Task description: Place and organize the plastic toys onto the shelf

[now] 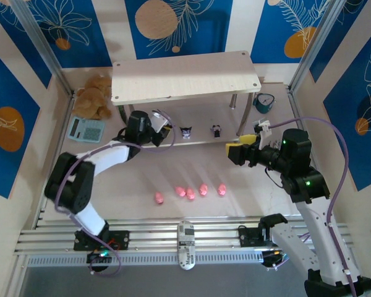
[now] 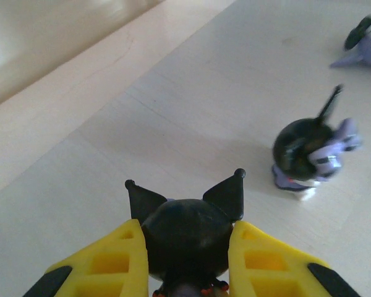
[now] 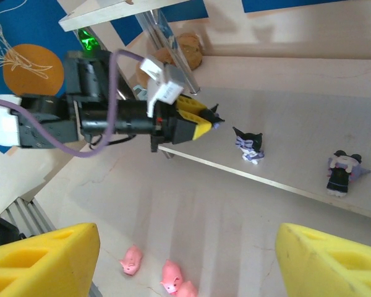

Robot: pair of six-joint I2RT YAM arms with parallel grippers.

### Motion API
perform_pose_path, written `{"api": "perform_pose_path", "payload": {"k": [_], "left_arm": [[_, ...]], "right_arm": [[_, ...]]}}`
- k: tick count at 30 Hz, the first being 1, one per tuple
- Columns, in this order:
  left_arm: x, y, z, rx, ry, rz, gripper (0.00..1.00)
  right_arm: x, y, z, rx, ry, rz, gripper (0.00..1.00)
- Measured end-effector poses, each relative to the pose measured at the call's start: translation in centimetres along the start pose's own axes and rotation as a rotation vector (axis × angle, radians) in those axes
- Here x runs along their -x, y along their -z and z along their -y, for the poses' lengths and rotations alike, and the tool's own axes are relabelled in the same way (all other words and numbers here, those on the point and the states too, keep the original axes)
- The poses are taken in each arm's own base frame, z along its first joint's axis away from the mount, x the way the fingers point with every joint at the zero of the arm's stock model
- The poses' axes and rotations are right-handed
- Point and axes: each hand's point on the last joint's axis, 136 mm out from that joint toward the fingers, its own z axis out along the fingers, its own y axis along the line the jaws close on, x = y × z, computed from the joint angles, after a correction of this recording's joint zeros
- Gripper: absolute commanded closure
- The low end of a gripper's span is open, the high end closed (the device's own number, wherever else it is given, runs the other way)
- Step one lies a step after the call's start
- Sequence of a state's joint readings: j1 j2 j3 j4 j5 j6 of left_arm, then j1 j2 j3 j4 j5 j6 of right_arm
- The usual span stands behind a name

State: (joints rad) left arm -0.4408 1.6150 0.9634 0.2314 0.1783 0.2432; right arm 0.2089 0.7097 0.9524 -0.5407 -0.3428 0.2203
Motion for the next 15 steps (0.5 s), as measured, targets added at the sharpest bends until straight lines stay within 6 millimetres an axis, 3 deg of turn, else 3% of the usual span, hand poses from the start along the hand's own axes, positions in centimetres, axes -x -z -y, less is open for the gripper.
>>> {"api": "perform_pose_path", "payload": {"k": [5, 10, 15], "left_arm": [[4.3, 6.7, 1.7, -0.06, 0.079, 0.093, 0.86], [7.9, 14.5, 7.3, -0.339, 0.23, 0.283, 0.87], [10.6, 19.8, 11.1, -0.641, 0.407, 0.462, 0.85]], "right_arm": [[0.0, 0.1, -0.9, 0.048, -0.032, -0.008, 0.24], [0.1, 0.6, -3.7, 0.2, -0.137, -0.039, 0.24], [-0.7, 1.0, -6.9, 0.413, -0.318, -0.093, 0.24]]}}
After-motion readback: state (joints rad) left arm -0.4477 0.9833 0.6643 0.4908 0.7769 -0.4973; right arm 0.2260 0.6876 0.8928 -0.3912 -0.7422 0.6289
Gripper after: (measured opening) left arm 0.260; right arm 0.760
